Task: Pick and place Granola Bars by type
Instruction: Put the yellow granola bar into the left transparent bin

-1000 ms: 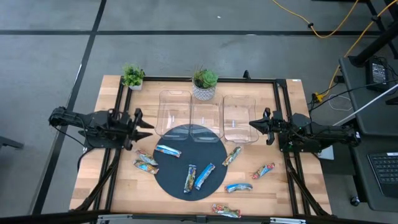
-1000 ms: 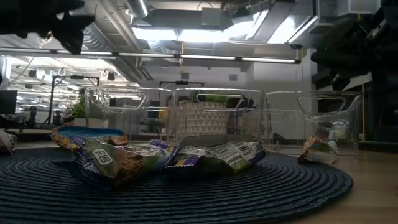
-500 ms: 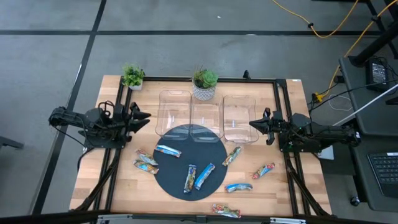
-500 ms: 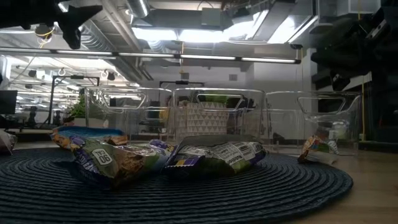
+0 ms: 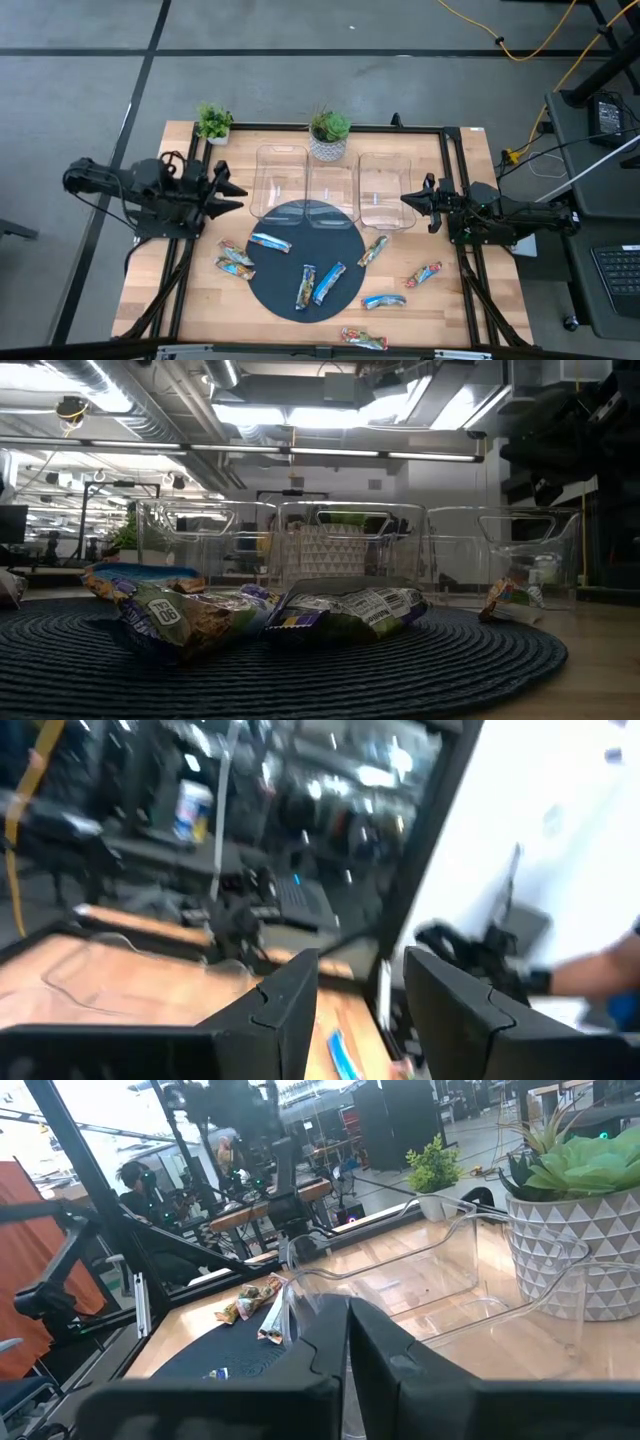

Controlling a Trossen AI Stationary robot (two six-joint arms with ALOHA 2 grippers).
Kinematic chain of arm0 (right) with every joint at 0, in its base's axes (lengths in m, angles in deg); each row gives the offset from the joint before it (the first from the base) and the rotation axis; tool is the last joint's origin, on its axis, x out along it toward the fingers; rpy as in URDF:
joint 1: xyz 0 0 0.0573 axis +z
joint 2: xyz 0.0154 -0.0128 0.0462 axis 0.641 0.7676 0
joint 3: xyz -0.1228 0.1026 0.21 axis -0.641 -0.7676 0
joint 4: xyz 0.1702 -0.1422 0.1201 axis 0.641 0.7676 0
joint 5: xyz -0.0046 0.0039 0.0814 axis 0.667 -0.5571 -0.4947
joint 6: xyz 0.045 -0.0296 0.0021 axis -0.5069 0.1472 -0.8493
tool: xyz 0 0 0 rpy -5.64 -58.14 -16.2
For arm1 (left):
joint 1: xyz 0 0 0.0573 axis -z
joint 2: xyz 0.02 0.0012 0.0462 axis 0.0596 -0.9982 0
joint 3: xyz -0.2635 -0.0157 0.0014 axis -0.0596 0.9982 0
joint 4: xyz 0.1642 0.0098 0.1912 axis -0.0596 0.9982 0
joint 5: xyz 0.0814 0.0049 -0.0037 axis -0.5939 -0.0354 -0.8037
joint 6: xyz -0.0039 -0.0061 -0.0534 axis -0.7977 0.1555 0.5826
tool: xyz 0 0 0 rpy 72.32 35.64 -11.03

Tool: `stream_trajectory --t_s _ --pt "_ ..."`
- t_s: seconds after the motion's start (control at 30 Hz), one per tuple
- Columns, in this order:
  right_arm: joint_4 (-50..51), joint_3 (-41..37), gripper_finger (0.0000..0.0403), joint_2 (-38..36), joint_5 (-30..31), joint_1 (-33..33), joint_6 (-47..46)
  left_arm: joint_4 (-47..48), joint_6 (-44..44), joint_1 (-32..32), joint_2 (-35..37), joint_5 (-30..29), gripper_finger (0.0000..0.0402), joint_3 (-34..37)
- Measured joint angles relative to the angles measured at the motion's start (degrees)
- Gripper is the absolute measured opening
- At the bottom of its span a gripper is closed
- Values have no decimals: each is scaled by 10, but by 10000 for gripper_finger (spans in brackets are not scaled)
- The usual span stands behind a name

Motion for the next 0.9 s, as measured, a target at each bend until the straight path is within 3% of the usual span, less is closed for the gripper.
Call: stream_trajectory --t_s 0.23,0.37,0.9 --pt "0 0 19 0 0 0 0 167 -24 0 -144 60 143 -217" --pt "0 0 19 0 0 0 0 230 -35 0 -199 70 143 -306" --pt "0 0 19 0 0 0 1 409 22 9 -341 44 143 -326"
